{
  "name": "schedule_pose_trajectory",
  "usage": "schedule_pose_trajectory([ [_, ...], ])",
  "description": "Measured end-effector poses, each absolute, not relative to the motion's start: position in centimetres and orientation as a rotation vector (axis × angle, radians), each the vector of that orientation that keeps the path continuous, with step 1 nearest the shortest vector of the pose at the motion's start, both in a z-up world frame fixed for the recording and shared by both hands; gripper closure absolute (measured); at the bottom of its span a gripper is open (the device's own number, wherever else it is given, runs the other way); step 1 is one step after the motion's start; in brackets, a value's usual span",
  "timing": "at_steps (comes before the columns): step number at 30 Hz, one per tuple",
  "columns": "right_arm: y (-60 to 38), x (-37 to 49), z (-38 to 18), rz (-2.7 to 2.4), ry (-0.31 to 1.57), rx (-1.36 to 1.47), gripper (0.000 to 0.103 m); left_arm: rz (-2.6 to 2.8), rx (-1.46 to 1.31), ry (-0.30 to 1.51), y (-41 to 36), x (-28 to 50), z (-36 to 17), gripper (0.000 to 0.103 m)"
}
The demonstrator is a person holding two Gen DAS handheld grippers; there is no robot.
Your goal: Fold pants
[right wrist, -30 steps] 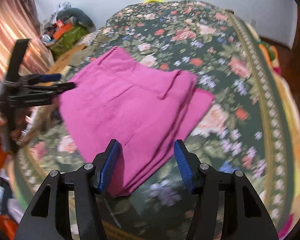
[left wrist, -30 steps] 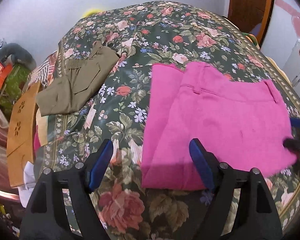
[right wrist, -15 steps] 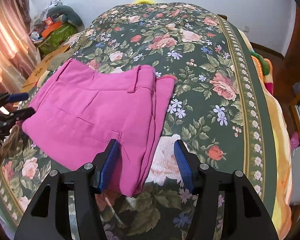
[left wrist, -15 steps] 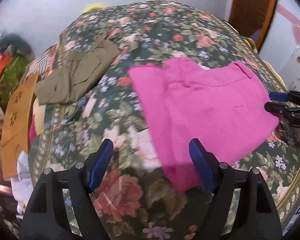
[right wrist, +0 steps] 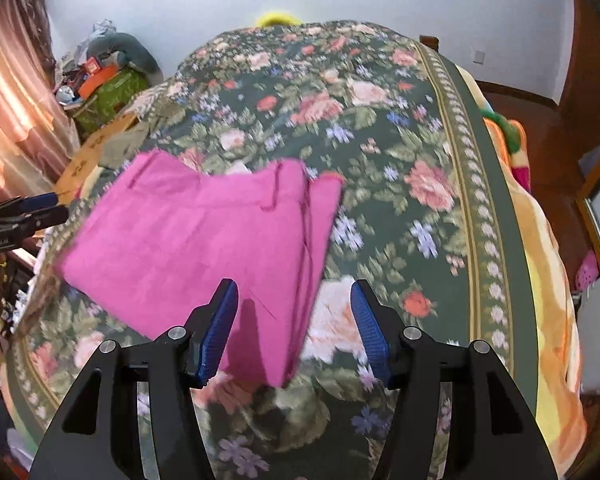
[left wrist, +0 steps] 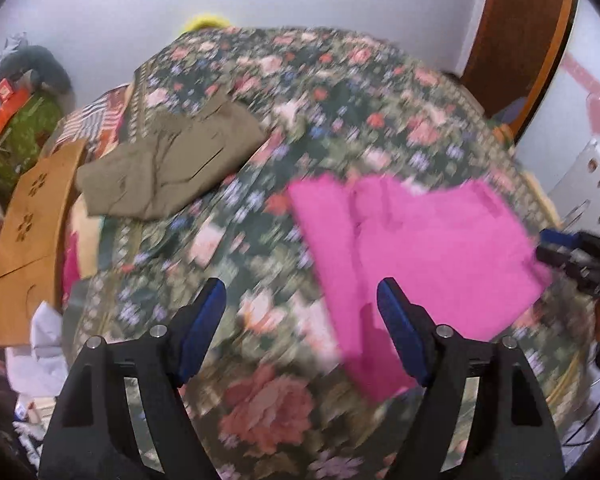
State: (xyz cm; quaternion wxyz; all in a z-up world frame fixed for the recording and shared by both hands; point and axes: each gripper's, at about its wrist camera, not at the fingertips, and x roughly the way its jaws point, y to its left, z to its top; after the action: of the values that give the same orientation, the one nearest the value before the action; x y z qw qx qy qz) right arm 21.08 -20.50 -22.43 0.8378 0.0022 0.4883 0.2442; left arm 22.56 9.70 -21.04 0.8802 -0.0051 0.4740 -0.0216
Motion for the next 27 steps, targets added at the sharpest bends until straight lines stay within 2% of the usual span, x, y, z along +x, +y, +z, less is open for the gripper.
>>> schedule_pose_trajectory([
  [5, -19.1, 22.8, -22.6, 0.535, 1.040, 0.027, 0.049, -0.117, 0.001, 1.029, 7.6, 25.2, -22.1, 0.025],
  [11, -18.6, 24.3, -25.4, 0.545, 1.114, 0.059, 0.047, -0.143, -0.056, 1.168, 7.6, 27.9, -26.5, 0.025],
  [14, -18.6, 24.4, -25.4, 0.558, 1.102, 0.063, 0.048, -0.165, -0.104, 1.154, 8.0, 28.1, -26.7, 0.028],
  [17, -18.5, 24.7, -25.5, 0.565, 1.095, 0.055, 0.051, -0.194, -0.143, 1.154, 8.0, 28.5, -26.7, 0.043],
  [19, -18.3, 24.9, -25.4, 0.574, 1.086, 0.043, 0.059, -0.217, -0.150, 1.147, 7.7, 28.8, -26.6, 0.062],
  [20, -18.2, 24.9, -25.4, 0.581, 1.085, 0.042, 0.065, -0.218, -0.135, 1.137, 7.4, 28.9, -26.5, 0.064],
  [27, -17.6, 25.1, -24.9, 0.575, 1.060, 0.021, 0.087, -0.176, -0.041, 1.080, 6.0, 28.3, -25.7, 0.078],
])
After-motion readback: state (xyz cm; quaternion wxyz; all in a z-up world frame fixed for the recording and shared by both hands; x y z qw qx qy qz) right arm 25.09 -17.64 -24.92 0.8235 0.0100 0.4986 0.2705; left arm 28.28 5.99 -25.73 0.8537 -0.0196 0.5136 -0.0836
